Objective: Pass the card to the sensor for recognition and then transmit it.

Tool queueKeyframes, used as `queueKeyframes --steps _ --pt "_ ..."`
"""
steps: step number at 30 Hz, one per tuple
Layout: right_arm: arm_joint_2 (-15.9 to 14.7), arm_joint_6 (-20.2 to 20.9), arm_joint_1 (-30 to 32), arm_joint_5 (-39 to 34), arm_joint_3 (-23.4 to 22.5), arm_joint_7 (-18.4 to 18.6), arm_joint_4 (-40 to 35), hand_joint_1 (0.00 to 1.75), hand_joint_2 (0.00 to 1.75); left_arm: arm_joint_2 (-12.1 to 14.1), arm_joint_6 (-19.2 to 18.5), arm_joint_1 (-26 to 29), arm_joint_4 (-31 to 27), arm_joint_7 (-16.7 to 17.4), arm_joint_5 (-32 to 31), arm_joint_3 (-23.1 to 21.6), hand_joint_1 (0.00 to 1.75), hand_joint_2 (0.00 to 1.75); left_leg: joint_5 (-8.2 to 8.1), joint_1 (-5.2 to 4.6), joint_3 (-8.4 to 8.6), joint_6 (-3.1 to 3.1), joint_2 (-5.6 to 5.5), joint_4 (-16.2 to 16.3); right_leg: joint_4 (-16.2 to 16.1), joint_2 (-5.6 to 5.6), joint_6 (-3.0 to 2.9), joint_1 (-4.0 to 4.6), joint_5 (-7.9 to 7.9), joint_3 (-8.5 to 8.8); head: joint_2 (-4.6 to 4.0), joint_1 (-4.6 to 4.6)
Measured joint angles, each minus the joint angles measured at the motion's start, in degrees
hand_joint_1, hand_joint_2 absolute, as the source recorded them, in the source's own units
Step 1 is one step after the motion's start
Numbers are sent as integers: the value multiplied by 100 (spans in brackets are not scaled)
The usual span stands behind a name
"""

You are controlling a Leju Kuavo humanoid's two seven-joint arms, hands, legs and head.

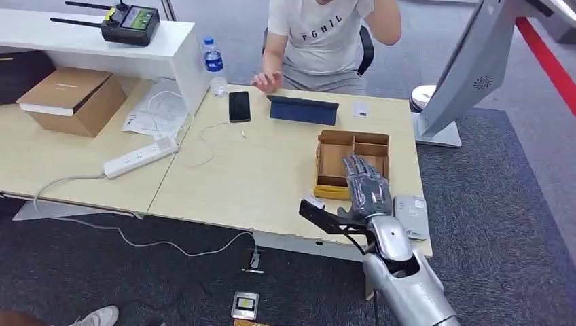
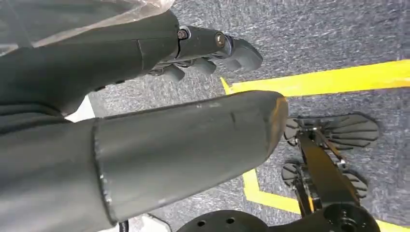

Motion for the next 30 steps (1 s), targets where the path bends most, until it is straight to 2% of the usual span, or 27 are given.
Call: queueKeyframes --steps 4,9,20,30 --pt "-2 -293 -153 22 -124 -41 515 0 175 7 -39 3 0 -83 -98 -2 0 0 0 0 0 0 1 0 0 0 0 0 0 1 0 0" --pt "0 -428 -231 -17 -218 -77 1029 0 175 33 -65 4 2 -50 -149 -4 0 0 0 0 0 0 0 0 0 0 0 0 0 1 0 0" --pt "87 -562 -402 43 -317 -160 1763 0 175 63 -107 6 4 -100 -159 -7 0 0 0 0 0 0 1 0 0 0 0 1 0 0 0 0" --pt "194 -596 -604 65 -356 -240 2154 0 175 63 -65 21 4 9 -52 -7 0 0 0 1 0 0 1 0 0 1 0 1 0 0 0 0"
